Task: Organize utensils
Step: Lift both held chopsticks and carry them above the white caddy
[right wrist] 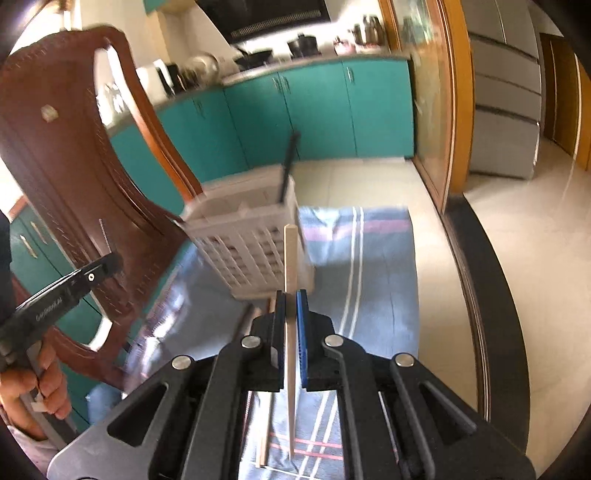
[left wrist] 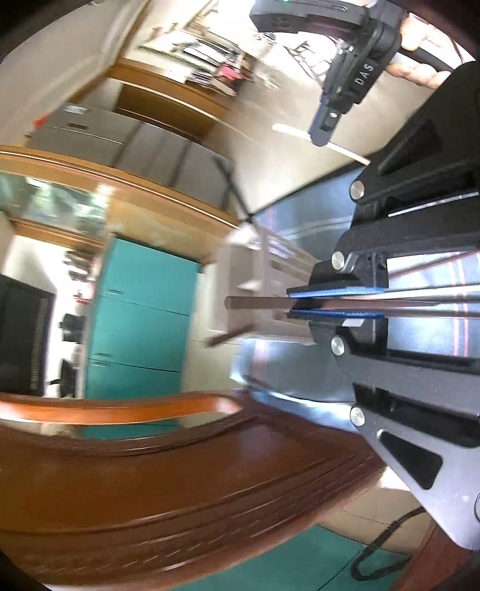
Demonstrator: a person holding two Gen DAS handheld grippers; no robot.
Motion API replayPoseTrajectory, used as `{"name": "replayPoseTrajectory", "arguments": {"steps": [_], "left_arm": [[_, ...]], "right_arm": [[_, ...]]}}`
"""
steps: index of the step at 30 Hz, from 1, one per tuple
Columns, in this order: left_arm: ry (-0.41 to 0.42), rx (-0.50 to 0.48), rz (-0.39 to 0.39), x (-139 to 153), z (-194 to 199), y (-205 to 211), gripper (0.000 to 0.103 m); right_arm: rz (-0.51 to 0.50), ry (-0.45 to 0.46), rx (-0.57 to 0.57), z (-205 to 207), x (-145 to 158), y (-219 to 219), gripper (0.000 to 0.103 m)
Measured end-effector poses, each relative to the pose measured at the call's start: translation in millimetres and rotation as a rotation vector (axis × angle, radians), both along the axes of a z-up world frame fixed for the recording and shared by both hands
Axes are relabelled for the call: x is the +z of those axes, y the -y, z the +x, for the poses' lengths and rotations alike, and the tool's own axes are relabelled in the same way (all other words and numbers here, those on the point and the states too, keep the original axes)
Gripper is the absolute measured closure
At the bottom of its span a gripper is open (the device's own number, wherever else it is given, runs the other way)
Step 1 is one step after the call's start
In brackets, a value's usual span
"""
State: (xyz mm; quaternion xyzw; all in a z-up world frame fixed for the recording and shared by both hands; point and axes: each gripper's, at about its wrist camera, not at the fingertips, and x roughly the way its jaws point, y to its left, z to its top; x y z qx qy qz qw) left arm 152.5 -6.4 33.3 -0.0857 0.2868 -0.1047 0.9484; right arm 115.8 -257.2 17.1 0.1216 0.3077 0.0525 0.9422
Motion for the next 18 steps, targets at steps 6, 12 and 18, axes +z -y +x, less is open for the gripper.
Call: {"name": "replayPoseTrajectory", "arguments": {"steps": [6,12,18], "left_arm": [[0.120,0.009,-0.089,51,0,-9,0.096],[0.238,0.122,-0.189,81,17,-20,0.096],[0.351,0.272,-0.186,72,37,-16,0.096]], "right_arm": [[0.012,0.162,0.033,1,60,1,0.096],[0.012,0.366,-0.002,10,121,0,0.096],[-0.003,0.501,-0.107,34,124,-3,0.096]]}}
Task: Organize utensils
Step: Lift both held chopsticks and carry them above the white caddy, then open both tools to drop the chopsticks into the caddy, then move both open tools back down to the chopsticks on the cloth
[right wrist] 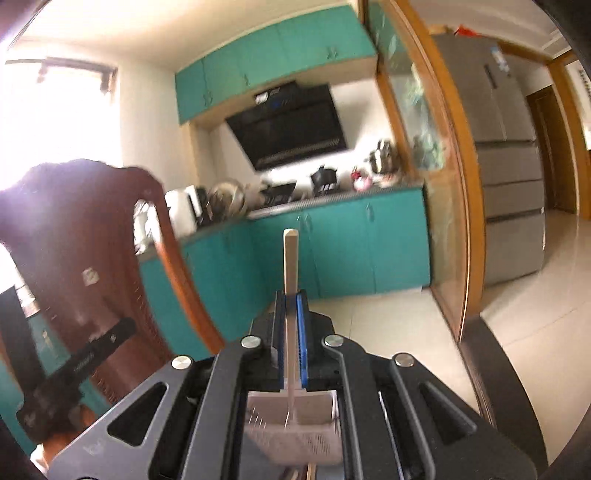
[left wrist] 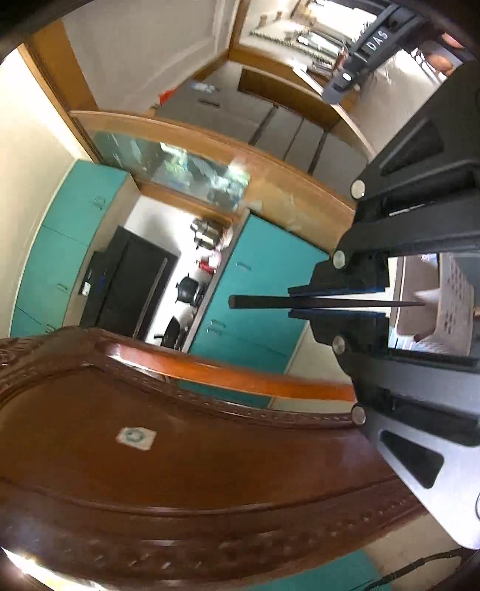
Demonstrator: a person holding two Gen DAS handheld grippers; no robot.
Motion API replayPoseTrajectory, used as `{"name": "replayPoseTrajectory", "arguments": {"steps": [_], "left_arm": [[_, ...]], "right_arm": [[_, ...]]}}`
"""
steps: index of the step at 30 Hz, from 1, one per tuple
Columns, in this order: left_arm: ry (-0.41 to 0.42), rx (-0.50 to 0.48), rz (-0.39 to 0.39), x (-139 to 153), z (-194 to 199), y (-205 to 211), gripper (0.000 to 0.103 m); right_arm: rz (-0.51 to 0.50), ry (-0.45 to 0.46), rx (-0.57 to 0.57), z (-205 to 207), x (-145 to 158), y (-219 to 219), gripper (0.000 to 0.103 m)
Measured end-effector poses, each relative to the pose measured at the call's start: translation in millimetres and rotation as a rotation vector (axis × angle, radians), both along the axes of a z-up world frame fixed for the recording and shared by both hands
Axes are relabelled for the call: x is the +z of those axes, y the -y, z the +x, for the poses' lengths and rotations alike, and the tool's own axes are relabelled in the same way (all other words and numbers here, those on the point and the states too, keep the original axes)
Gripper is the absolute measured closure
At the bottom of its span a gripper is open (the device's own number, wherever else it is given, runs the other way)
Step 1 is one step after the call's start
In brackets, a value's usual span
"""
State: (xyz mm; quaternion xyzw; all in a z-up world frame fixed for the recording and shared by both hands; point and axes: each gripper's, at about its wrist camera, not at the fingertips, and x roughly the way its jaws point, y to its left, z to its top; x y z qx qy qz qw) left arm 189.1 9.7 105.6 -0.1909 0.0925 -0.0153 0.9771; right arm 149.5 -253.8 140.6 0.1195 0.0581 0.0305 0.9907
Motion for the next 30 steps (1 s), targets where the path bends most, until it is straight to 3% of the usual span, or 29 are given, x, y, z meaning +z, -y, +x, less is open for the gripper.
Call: {"name": "replayPoseTrajectory", "arguments": {"steps": [8,17,21,24,27,29,30], "left_arm": [[-0.123,-0.010,0.087,-43,25,18,0.096],[-0.139,-0.028,0.102,-54,28,17,0.096],[-0.130,-0.037,0.103,-53,18,13,0.078],[-0.142,-0.067,0.109,-60,0,9,0.073],[-0.237,-0.113,0.127,-86,-10,10,0.072],[-0.337,-0.154,0.145,-112,-9,12,0.072],[-0.408,-0.185,0.157,-131,-6,15,0.072]], "right_arm": [[-0.016,-0.144,0.026,44,-64,-13,0.096],[0.011,-0.217,0.044,39,-92,-12,0.095],[0.028,-0.188,0.035,10,-84,-2,0.082],[0.022,-0.125,0.058,-30,-80,6,0.078],[0.008,-0.126,0.058,-61,-96,12,0.074],[0.011,-0.203,0.061,-66,-121,13,0.074],[0.009,-0.282,0.075,-60,-140,11,0.074]]}}
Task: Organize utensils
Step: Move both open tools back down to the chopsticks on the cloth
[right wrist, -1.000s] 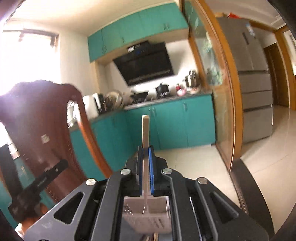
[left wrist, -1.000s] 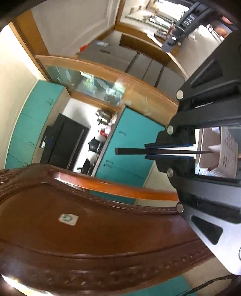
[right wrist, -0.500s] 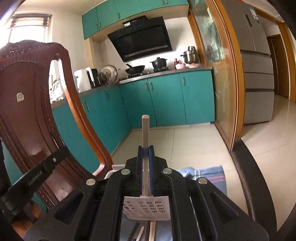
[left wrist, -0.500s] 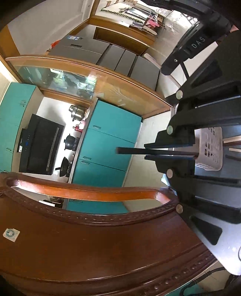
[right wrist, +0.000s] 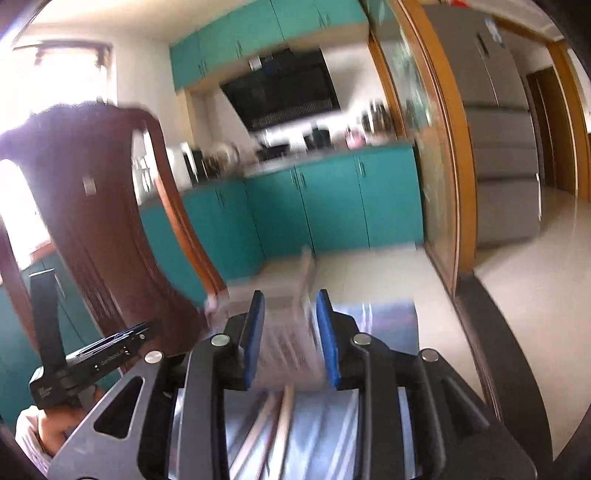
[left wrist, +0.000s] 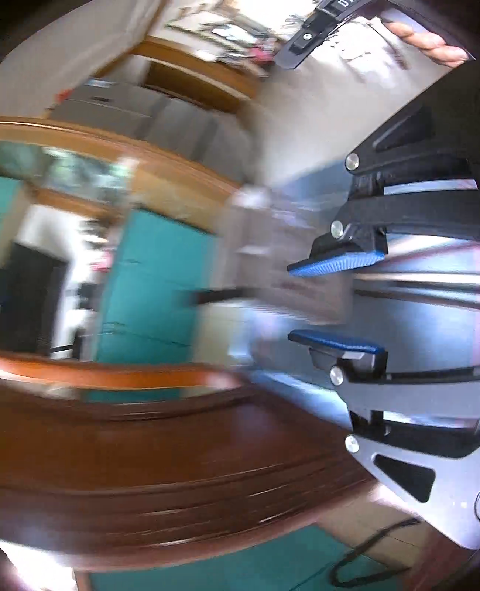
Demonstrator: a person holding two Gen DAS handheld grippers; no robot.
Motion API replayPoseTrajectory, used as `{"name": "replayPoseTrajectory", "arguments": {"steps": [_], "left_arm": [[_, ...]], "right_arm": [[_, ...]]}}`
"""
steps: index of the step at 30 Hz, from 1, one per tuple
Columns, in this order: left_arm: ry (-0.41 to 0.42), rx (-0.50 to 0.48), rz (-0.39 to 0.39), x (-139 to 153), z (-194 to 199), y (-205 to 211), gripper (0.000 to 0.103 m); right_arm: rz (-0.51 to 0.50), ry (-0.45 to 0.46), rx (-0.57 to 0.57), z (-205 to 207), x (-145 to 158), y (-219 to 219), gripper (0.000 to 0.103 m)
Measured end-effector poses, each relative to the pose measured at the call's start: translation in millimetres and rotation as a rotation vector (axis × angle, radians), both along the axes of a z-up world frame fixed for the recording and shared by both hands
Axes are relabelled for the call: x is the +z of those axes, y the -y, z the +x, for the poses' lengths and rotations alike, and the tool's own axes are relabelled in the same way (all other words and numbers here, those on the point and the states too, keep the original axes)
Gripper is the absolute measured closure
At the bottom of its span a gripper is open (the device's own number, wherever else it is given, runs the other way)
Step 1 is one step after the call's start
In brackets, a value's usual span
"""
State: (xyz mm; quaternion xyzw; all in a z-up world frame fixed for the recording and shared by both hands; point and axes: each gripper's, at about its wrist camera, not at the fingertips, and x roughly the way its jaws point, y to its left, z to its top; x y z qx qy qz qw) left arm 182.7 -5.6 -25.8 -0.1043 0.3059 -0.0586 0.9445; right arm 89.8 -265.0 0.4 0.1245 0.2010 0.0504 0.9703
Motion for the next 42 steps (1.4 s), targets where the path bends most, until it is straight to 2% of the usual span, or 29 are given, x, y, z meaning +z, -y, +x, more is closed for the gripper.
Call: {"name": "replayPoseTrajectory", "arguments": {"steps": [3,4,6,8,12,16,19,27,29,34,42], "left_arm": [[-0.161,-0.041,0.015,-46,4,7,0.072],[-0.205,-0.054,0.024,-58,4,10,0.072],[-0.252,-0.090,0.056,-75,0,19,0.072],[-0.281,-0.114,0.093,-88,-7,25,0.071],[-0.328,-0.154,0.105,-110,-17,31,0.068],[-0.347,-0.156,0.109,-120,-20,29,0.068],[-0.359,-0.149,0.110,-126,-20,31,0.067],[-0.358,-0.152,0.116,-127,-16,31,0.064],[-0.356,-0.150,0.125,-127,-16,32,0.064],[-0.356,-0.149,0.128,-126,-17,32,0.064],[-0.356,-0.141,0.140,-126,-18,33,0.064]], "right_arm": [[0.002,-0.310,0.062,36,-66,-13,0.074],[0.022,-0.377,0.092,44,-82,-18,0.074],[0.063,-0.467,0.144,56,-108,-27,0.074],[0.060,-0.531,0.167,67,-124,-40,0.074],[0.022,-0.591,0.173,78,-139,-54,0.074],[-0.035,-0.598,0.139,77,-143,-60,0.075],[-0.039,-0.602,0.099,76,-146,-50,0.075],[-0.066,-0.583,0.128,75,-139,-56,0.075],[-0.096,-0.602,0.125,77,-142,-59,0.075],[-0.090,-0.602,0.118,79,-143,-58,0.075],[-0.239,-0.589,0.060,93,-141,-78,0.074]]}}
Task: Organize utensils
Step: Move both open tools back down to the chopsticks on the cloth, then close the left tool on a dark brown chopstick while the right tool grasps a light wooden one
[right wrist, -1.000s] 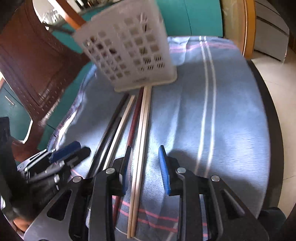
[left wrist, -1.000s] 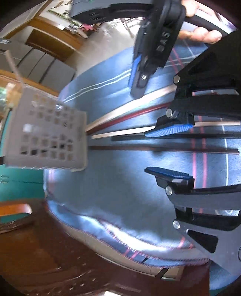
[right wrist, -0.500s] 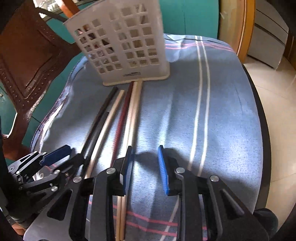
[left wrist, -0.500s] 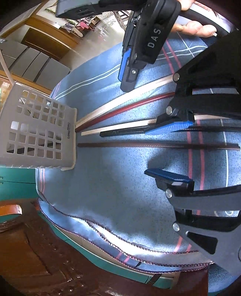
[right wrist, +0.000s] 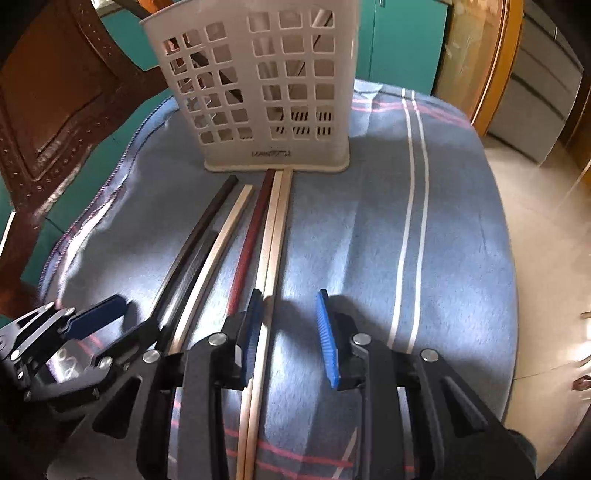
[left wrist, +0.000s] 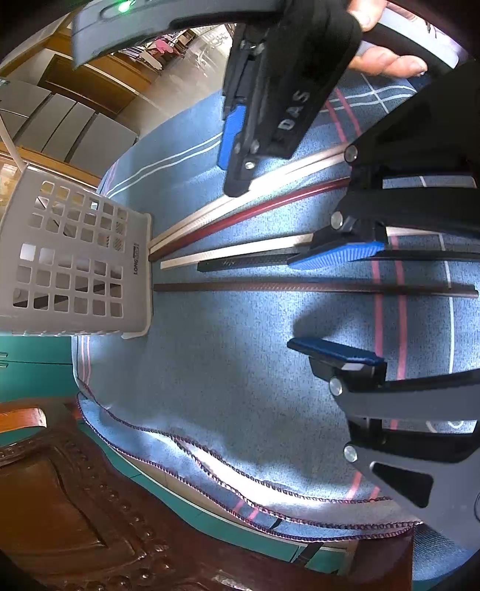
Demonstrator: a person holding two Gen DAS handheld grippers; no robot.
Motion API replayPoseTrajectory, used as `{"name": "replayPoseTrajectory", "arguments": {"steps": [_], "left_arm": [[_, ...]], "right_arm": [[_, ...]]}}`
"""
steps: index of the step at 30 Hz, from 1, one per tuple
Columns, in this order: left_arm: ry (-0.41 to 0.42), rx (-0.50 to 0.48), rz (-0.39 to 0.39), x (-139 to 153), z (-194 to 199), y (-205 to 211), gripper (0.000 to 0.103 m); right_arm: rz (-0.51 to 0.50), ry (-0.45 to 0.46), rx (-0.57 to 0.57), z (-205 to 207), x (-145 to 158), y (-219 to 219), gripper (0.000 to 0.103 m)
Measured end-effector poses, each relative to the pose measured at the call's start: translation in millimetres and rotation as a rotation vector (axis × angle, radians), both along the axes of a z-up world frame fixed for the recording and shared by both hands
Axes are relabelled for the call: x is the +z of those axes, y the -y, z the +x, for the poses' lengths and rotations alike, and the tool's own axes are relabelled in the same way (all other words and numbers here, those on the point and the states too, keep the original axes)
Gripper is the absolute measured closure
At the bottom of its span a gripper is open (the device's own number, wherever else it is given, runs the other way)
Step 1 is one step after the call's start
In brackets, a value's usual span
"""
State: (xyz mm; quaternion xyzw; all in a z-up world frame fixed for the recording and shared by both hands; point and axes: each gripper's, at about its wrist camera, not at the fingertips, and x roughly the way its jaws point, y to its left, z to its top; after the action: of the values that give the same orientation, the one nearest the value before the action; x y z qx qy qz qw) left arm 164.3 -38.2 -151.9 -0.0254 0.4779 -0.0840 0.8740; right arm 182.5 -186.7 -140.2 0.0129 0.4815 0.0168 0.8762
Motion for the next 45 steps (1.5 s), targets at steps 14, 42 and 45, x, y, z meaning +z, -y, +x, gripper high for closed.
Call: {"name": "replayPoseTrajectory", "arguments": {"steps": [14,42,45], "left_arm": [[-0.002,0.008,0.008,0,-1,-5,0.082],[-0.015,0.012,0.103,1,95,24,0.071],[-0.020,0.014,0.109,1,97,25,0.071]], "right_arm": [[0.136,-0.026,-0.069,-7,-20,33,0.097],[0.003,-0.021,-0.065,35,-9,36,0.078],[-0.024,-0.009,-0.054,43,-8,34,0.078]]}}
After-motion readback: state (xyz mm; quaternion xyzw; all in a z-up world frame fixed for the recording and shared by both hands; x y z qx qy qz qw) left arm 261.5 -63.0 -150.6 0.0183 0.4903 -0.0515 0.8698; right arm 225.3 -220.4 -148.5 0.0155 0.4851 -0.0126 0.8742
